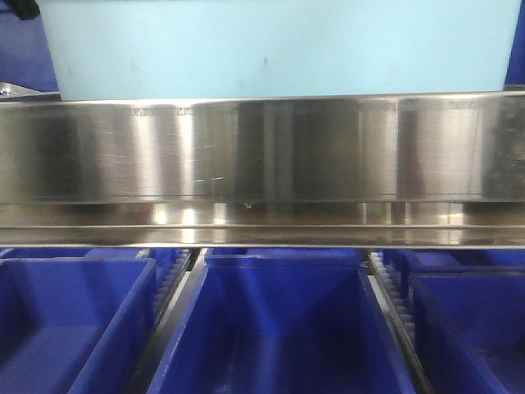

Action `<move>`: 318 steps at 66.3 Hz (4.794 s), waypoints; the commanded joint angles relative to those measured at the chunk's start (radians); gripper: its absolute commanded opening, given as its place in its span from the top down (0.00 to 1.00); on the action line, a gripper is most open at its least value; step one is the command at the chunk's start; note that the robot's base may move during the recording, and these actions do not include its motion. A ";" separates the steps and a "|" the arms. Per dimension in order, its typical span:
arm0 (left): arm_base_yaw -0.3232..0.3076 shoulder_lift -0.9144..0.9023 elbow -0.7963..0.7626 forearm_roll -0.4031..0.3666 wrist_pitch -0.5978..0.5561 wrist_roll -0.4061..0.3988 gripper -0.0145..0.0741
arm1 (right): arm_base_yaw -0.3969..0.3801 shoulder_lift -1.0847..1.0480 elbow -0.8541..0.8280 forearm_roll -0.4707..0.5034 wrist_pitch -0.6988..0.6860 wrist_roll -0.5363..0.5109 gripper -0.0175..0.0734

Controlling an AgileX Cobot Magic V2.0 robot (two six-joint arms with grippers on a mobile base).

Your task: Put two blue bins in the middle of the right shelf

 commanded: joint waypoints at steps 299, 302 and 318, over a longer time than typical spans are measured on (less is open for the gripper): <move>0.005 0.066 -0.668 -0.365 -0.050 0.000 0.96 | -0.003 -0.075 -0.359 0.141 -0.272 -0.001 0.98; 0.005 0.066 -0.668 -0.365 -0.050 0.000 0.96 | -0.003 -0.075 -0.359 0.141 -0.272 -0.001 0.98; 0.005 0.066 -0.668 -0.365 -0.050 0.000 0.96 | -0.003 -0.075 -0.359 0.141 -0.272 -0.001 0.98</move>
